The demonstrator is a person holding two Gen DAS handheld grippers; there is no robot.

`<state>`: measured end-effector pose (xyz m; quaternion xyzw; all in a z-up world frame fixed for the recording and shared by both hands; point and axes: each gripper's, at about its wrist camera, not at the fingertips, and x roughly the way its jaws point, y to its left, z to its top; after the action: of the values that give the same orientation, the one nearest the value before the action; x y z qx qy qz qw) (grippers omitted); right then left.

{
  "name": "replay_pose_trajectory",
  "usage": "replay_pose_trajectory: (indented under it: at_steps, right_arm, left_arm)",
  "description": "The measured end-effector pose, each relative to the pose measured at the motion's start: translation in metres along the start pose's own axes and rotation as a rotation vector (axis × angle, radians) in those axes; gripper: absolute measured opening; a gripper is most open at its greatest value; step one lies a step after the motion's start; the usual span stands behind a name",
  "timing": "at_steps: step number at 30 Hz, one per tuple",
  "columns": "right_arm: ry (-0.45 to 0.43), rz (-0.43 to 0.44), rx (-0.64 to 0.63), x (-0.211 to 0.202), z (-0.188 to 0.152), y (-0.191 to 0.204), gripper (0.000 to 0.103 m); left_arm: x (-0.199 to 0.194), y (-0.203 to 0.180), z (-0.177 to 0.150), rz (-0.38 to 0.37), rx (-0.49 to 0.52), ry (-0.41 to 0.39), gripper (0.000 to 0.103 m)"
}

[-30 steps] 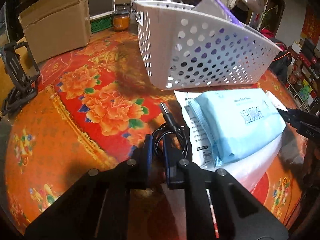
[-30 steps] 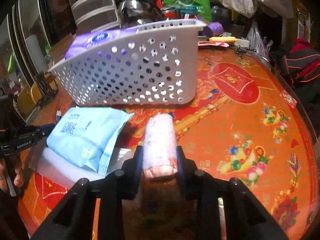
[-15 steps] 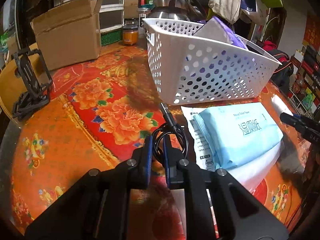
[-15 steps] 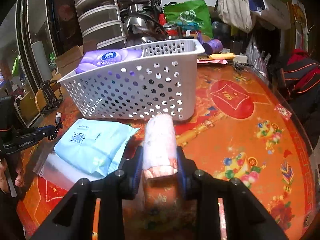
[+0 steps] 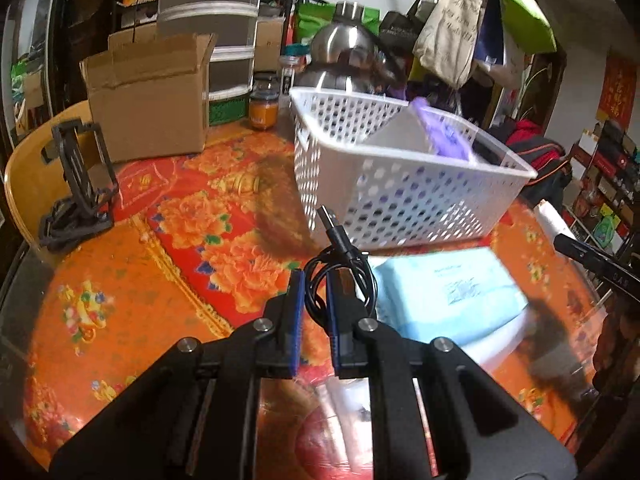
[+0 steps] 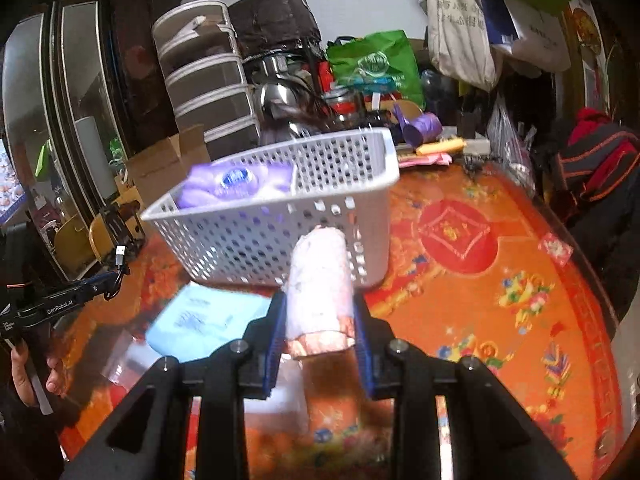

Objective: Organize soft objects
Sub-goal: 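Close the left gripper on the black cable while the right gripper lifts the roll toward the basket, then lower the roll and cable into the basket and open both grippers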

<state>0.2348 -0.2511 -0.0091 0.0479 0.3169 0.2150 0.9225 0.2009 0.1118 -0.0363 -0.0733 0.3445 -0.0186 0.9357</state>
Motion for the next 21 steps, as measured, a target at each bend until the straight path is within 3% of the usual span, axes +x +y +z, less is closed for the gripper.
replay_pose_trajectory:
  at_steps: [10,15,21]
  right_arm:
    - [0.032,-0.025,-0.028,0.017,0.078,0.012,0.030]
    - [0.074,-0.067,-0.015,0.052,0.115,0.003,0.030]
    - [0.128,-0.140,-0.007,0.096,0.135,-0.010,0.030]
  left_arm:
    - [-0.024,-0.027,0.086,-0.019,0.022,-0.059,0.010]
    - [0.017,-0.040,0.142,0.008,0.032,-0.012,0.010]
    - [0.070,-0.047,0.183,0.028,0.019,0.058,0.010]
